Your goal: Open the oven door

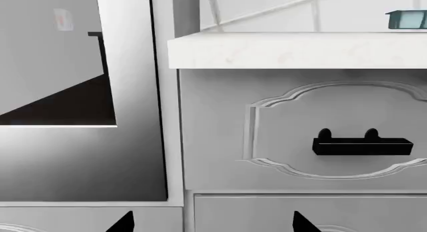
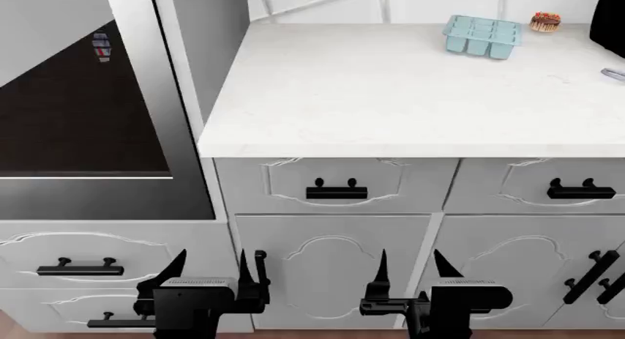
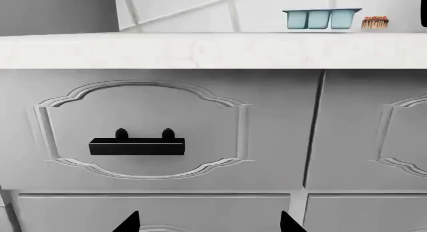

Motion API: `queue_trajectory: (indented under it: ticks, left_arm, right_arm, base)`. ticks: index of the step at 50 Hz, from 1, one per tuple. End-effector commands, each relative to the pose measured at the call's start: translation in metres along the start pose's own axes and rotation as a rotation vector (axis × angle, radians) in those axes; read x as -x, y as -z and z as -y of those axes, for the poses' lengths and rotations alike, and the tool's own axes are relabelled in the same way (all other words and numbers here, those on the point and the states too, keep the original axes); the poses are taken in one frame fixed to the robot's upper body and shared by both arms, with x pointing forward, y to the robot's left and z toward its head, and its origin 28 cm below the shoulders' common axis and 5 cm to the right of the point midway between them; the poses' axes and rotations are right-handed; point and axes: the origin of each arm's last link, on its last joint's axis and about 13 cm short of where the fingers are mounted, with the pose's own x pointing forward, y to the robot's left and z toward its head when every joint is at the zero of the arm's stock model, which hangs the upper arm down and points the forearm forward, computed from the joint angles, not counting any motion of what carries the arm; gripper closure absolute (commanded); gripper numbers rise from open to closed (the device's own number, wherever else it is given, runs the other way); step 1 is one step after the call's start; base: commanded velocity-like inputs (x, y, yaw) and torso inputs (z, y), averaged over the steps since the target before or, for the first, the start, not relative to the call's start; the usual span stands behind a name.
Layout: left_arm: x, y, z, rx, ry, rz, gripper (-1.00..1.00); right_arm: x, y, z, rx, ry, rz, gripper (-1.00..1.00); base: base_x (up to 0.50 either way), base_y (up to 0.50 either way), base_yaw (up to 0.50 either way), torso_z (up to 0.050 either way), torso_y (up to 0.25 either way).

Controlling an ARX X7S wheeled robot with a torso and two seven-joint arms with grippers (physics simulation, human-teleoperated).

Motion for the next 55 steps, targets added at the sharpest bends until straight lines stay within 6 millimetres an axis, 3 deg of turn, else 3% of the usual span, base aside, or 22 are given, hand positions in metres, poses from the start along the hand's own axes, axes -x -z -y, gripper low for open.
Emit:
queue_trajectory:
  ticks: [1,23,55]
  left_arm:
    - [0.0001,0.0,0.0,-0.001,-0.001,0.001,-1.0]
    - [-0.0036,0.0043,-0.0007,-0.031,-0.008,0.015,-1.0]
    - [-0.004,0.0032,-0.002,-0.038,-0.019,0.023,-1.0]
  right_arm:
    - [-0.0002,-0.0006,0.0,-0.004,0.004,0.001,-1.0]
    - [-0.0017,-0.0012,0.0,0.014,-0.003,0.018,-1.0]
    - [0.0009,-0.0015,-0.0026,0.008,-0.047,0.025,-1.0]
  base:
    - [0.0,0.0,0.0,0.0,0.0]
    - [0.0,0.0,0.0,0.0,0.0]
    - [0.0,0.0,0.5,0.0,0.0]
